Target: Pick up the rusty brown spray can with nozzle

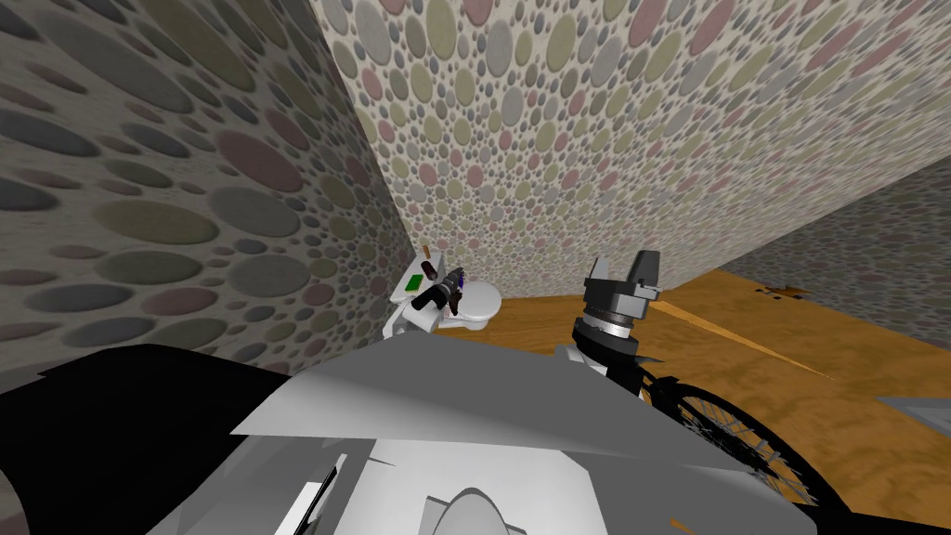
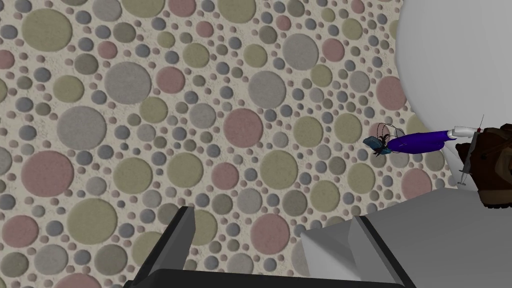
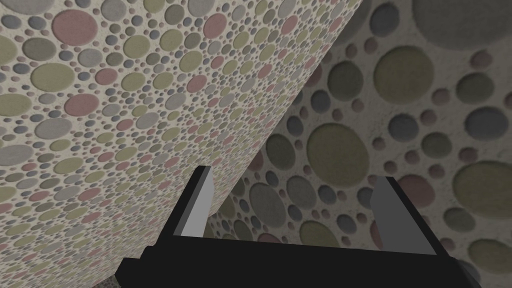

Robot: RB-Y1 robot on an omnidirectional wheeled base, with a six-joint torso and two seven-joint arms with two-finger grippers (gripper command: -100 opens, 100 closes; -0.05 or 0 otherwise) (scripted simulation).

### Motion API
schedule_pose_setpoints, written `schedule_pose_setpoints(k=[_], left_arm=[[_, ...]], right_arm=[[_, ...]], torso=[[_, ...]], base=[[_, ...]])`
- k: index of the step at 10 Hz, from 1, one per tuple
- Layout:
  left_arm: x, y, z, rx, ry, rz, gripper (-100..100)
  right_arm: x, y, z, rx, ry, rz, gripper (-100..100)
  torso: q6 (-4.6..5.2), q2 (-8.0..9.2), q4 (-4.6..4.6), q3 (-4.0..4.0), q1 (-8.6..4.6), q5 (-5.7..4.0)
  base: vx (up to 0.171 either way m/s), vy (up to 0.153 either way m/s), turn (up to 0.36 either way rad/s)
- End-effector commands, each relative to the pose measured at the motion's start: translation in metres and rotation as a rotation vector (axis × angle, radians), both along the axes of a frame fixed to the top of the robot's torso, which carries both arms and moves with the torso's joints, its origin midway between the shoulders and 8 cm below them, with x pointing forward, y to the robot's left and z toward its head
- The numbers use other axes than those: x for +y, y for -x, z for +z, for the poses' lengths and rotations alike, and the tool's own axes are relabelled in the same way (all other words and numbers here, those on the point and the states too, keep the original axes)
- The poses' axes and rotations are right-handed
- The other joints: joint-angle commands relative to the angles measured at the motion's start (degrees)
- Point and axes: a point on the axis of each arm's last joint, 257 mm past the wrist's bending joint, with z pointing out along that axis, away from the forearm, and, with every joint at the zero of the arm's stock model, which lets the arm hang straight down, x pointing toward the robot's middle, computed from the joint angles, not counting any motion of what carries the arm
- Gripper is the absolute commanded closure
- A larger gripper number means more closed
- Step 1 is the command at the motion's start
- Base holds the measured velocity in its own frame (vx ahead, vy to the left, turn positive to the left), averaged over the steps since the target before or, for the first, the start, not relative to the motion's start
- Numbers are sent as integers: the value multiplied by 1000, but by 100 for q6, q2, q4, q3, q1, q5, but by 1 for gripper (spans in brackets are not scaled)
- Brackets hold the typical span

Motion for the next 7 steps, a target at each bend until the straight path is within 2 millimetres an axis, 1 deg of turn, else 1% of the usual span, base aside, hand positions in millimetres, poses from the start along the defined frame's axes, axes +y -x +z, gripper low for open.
schedule_pose_setpoints(k=[1,7], left_arm=[[1,2,-9,41,-8,7,-100],[10,9,-36,171,-33,38,-100]], right_arm=[[0,0,0,0,0,0,0],[0,0,0,0,0,0,0]], torso=[[0,0,0,0,0,0],[-1,-3,-1,-2,1,1]], base=[[13,25,-36],[21,25,-26]])
